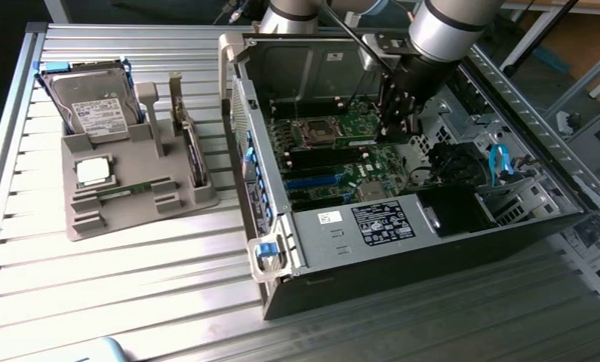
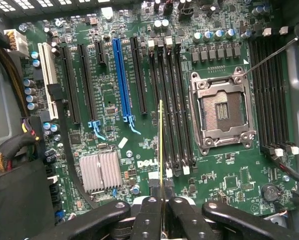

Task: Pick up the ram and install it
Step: 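Insert the ram into the slot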

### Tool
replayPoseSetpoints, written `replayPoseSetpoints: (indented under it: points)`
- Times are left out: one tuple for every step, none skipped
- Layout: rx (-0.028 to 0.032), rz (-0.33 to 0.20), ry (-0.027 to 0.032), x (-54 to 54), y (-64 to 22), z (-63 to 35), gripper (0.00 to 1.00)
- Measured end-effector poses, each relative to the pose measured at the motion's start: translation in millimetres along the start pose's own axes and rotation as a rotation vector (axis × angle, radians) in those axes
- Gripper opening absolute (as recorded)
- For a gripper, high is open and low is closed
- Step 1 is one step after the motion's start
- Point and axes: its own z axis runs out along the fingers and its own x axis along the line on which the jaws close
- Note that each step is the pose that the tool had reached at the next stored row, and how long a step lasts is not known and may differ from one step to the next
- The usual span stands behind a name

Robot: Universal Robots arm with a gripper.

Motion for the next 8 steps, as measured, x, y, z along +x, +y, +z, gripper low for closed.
replayPoseSetpoints:
  points:
    - [0.0001, 0.0, 0.0, 0.0, 0.0, 0.5, 0.12]
    - [0.0003, 0.0, 0.0, 0.1, 0.0, 1.0, 0.12]
    - [0.0007, 0.0, 0.0, 0.1, 0.0, 1.9, 0.12]
    - [0.0011, 0.0, -0.0001, 0.1, 0.0, 2.9, 0.12]
    - [0.0013, 0.0, -0.0001, 0.2, 0.0, 3.4, 0.12]
    - [0.0015, 0.0, -0.0001, 0.2, 0.0, 3.9, 0.12]
    - [0.0017, 0.0, -0.0001, 0.2, 0.0, 4.4, 0.12]
    - [0.0018, 0.0, -0.0001, 0.2, 0.0, 4.8, 0.12]
